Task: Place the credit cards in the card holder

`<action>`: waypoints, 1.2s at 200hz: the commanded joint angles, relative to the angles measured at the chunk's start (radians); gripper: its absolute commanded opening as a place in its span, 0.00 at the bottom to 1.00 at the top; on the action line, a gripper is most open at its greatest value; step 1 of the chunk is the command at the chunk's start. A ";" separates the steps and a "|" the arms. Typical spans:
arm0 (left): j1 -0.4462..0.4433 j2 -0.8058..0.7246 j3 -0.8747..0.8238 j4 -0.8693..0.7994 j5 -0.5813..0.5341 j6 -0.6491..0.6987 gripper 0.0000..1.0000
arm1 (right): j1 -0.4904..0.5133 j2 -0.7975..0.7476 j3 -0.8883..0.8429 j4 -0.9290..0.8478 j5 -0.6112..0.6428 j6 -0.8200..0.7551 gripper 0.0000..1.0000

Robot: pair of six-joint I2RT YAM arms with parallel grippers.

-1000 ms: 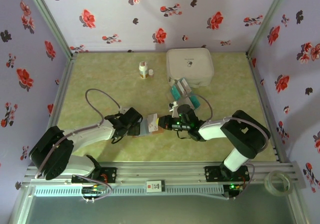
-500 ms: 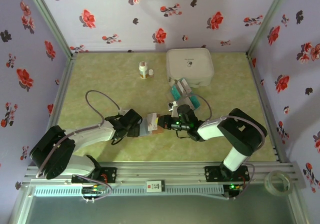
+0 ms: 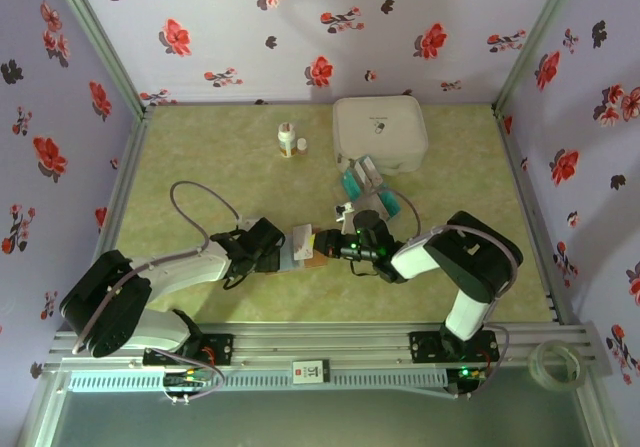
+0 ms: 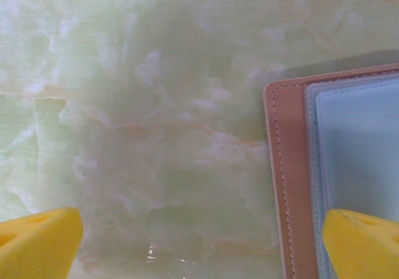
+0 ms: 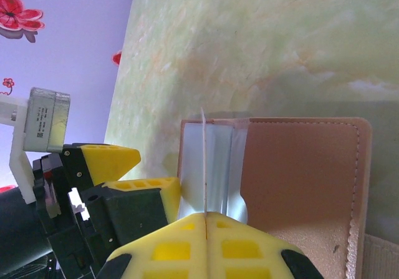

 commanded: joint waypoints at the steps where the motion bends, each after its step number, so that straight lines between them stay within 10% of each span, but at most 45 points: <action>1: -0.005 0.012 -0.028 -0.035 -0.003 -0.017 1.00 | -0.008 0.025 -0.008 0.056 0.010 0.008 0.00; 240: -0.005 0.017 -0.030 -0.028 -0.003 -0.017 1.00 | 0.007 0.140 0.002 0.155 -0.048 0.064 0.00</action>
